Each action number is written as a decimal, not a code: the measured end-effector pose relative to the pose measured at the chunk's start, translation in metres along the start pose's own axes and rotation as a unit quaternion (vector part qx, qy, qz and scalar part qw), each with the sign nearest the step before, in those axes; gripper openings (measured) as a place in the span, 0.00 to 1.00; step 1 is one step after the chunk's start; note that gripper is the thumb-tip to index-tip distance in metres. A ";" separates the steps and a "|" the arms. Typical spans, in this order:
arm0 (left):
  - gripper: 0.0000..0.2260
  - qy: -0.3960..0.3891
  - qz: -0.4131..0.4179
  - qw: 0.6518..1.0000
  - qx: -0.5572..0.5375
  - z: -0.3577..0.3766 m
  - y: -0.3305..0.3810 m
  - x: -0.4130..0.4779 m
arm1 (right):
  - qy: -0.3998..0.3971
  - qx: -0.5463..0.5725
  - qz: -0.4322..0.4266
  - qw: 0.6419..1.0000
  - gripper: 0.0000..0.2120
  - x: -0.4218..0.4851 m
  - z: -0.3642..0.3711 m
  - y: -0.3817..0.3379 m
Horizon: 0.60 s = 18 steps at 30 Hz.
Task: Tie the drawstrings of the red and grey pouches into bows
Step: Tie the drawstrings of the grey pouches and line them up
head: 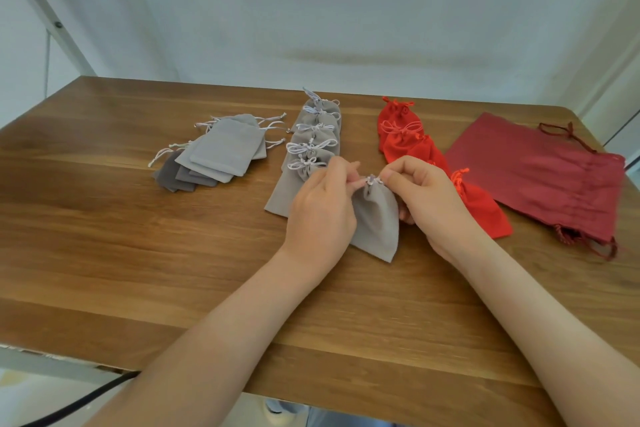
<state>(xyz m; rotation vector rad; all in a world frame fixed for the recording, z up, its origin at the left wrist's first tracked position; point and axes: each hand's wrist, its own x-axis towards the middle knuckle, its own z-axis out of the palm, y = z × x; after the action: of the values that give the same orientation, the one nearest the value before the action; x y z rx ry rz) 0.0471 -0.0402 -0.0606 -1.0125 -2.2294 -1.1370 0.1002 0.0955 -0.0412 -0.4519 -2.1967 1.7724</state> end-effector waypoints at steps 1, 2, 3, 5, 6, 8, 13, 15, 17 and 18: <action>0.07 -0.011 -0.024 0.999 -0.024 -0.002 0.002 0.001 | 0.009 0.002 0.008 1.000 0.07 0.000 -0.002 -0.001; 0.05 -0.019 -0.044 0.998 -0.032 -0.004 0.002 0.001 | 0.015 0.006 0.018 1.000 0.07 0.000 -0.002 -0.001; 0.05 -0.023 -0.061 0.997 -0.030 -0.005 0.003 0.002 | 0.022 0.011 0.026 0.999 0.07 0.000 -0.003 -0.001; 0.11 -0.028 -0.084 0.996 -0.006 -0.008 0.006 0.004 | 0.036 0.015 0.027 0.999 0.07 0.000 -0.002 -0.004; 0.12 -0.025 -0.087 0.996 0.007 -0.010 0.007 0.005 | 0.042 0.015 0.024 0.999 0.07 -0.001 -0.001 -0.005; 0.10 -0.014 -0.081 0.996 0.038 -0.012 0.009 0.009 | 0.037 0.025 0.009 0.999 0.08 -0.001 -0.001 -0.009; 0.04 -0.028 -0.085 0.994 0.068 -0.018 0.006 0.022 | -0.051 -0.106 -0.045 0.992 0.14 0.002 -0.007 -0.022; 0.04 -0.038 -0.084 0.995 0.048 -0.021 0.006 0.027 | -0.041 -0.170 -0.058 0.983 0.19 0.012 -0.008 -0.025; 0.12 -0.058 -0.103 0.993 0.017 -0.026 0.004 0.035 | -0.007 -0.176 -0.057 0.983 0.20 0.026 -0.009 -0.028; 0.15 -0.067 -0.115 0.991 0.011 -0.028 0.001 0.038 | 0.009 -0.177 -0.051 0.983 0.20 0.033 -0.010 -0.029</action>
<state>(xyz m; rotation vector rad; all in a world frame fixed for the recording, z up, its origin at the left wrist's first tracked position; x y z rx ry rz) 0.0248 -0.0474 -0.0194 -0.8635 -2.5126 -1.1643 0.0719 0.1124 -0.0099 -0.4166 -2.4809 1.3231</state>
